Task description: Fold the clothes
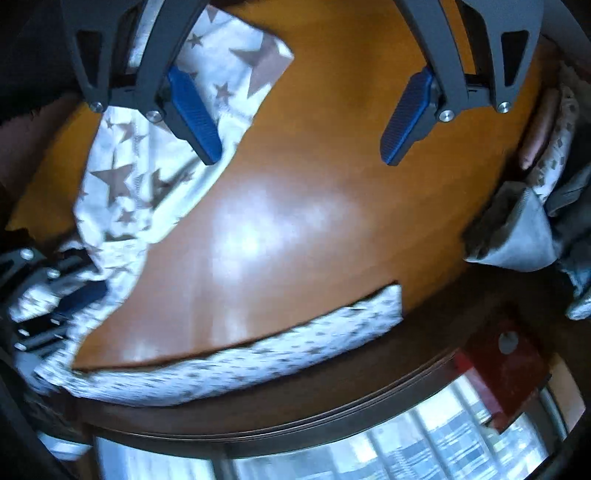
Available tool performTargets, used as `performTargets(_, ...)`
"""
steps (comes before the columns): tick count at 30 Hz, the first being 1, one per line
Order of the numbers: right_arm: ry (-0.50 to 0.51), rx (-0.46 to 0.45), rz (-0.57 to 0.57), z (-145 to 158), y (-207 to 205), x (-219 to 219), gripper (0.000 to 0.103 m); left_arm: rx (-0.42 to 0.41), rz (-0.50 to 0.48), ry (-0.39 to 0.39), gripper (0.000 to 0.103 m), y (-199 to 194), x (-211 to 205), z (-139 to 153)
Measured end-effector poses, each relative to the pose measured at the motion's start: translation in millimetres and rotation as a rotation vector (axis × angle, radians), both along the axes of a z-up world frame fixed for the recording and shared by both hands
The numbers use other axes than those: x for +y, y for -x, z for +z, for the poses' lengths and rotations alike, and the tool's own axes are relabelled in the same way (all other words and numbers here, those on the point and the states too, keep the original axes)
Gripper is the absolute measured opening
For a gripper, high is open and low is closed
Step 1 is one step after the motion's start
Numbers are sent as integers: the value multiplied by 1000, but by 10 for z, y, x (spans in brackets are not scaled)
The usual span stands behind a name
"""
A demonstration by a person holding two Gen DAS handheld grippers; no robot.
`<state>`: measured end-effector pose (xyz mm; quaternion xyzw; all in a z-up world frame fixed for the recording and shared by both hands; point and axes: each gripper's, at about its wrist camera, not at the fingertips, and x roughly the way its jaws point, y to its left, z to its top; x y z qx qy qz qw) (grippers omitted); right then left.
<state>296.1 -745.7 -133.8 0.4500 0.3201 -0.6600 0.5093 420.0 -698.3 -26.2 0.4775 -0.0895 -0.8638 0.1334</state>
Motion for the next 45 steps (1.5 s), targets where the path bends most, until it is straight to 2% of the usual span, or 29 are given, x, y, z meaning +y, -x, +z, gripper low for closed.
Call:
performTargets(4,77,23,65,280,-162,-72,33,57,61,-41,88,-125,-194,161)
performTargets(8,108,69,324,408,-630,-243,40,66,130,-77,88,-286,-381,174)
performTargets(13,12,127,604,158,-1146,-623,40,58,204,-94,87,-434,-506,123)
performTargets(18,-36,115,748,106,-1395,-852,40,88,192,-134,87,-630,-564,170)
performTargets(20,-41,95,753,84,-1386,-913,39,100,166,-154,87,-749,-576,201)
performTargets(22,-34,69,748,87,-1367,-957,5,104,161,-142,87,-830,-600,213)
performTargets(25,46,16,724,330,-1315,-892,5,105,181,-135,87,-866,-693,226)
performTargets(29,205,-211,788,1083,-1216,-690,5,129,235,-151,87,-880,-881,296)
performTargets(31,246,-287,828,1311,-1132,-736,5,152,263,-182,87,-888,-979,321)
performTargets(32,236,-284,826,1304,-1093,-830,5,160,282,-202,87,-894,-1031,319)
performTargets(34,171,-209,777,1084,-1008,-1160,5,162,315,-224,87,-920,-1089,289)
performTargets(39,6,42,564,164,-886,-1960,8,131,349,-253,87,-989,-1093,165)
performTargets(40,-5,54,513,68,-848,-2022,9,131,338,-251,87,-953,-1073,172)
performTargets(41,-5,45,466,14,-810,-2066,10,132,327,-250,87,-918,-1053,180)
performTargets(42,16,6,427,40,-773,-2070,17,132,316,-248,87,-883,-1033,187)
performTargets(43,49,-23,393,115,-733,-2033,26,133,305,-247,87,-847,-1013,194)
performTargets(45,133,-33,313,330,-633,-1877,35,133,283,-243,87,-776,-972,208)
